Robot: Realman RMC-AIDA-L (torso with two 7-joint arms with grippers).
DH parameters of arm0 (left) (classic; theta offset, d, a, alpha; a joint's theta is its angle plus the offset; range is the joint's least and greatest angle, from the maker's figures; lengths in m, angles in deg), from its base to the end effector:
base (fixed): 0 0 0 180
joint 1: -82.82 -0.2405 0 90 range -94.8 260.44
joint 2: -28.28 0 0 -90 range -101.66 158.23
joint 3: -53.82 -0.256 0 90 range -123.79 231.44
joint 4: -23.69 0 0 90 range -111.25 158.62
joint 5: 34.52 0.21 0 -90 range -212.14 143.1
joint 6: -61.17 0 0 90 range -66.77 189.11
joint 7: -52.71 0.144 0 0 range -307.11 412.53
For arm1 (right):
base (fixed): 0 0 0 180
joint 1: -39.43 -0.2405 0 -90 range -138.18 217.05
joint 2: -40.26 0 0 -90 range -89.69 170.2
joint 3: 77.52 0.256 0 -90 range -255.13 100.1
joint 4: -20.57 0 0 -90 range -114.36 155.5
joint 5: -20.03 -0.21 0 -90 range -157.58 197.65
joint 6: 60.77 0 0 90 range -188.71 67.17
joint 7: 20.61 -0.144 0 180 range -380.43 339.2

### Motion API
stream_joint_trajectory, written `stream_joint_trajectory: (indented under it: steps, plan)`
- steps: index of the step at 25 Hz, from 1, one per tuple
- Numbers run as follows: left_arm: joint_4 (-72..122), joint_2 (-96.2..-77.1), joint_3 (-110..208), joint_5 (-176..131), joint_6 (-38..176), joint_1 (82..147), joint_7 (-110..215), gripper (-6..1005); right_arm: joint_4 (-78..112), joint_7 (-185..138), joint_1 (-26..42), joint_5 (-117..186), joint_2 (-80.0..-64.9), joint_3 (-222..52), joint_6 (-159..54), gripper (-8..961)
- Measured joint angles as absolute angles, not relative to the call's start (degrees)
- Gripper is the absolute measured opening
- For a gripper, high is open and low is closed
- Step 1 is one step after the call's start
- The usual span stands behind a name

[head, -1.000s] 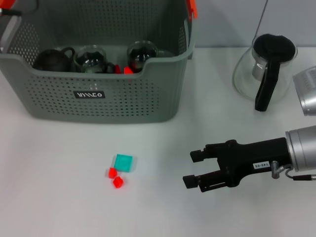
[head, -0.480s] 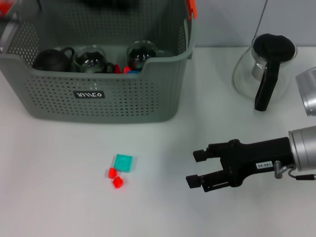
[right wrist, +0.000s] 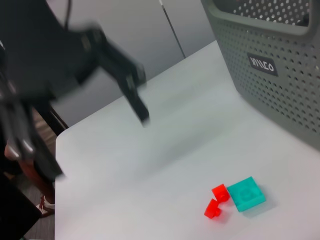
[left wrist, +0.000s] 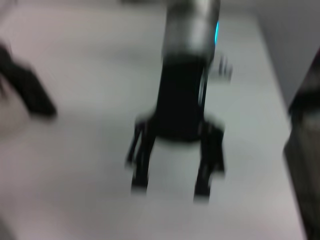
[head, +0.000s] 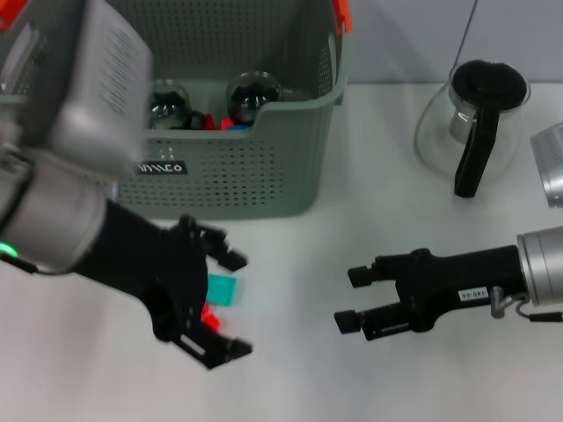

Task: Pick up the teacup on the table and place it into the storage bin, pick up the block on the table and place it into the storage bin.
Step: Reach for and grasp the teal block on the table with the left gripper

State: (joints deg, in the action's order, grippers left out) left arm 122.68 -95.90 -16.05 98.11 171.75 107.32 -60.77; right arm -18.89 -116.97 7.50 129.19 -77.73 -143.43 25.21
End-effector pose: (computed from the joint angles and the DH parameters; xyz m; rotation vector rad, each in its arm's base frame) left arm -0.1434 0.2800 0.0318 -3.0560 -0.1642 0.2048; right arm 0.2299 0.3198 -0.0455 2.9785 -0.8059 -0.4521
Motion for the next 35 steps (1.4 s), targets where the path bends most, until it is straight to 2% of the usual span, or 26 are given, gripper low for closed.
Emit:
stream_joint_trajectory:
  steps: [11,26,35]
  plan:
    - [112.58,-96.13,-31.00,115.57,152.58,110.67,-81.83,949,-18.80,-117.20,7.64,129.33,-77.30,-143.43,25.33,885]
    - [97.38,-96.17,-37.37,122.79,141.85,116.81,-91.01,946,-19.28,-117.48,7.02,130.02,-76.81,-143.47,25.74,885]
    - [94.75,-96.26,-41.02,126.22,138.32,117.62,-92.80,943,-18.98,-117.47,6.90,130.50,-76.81,-143.43,25.34,884]
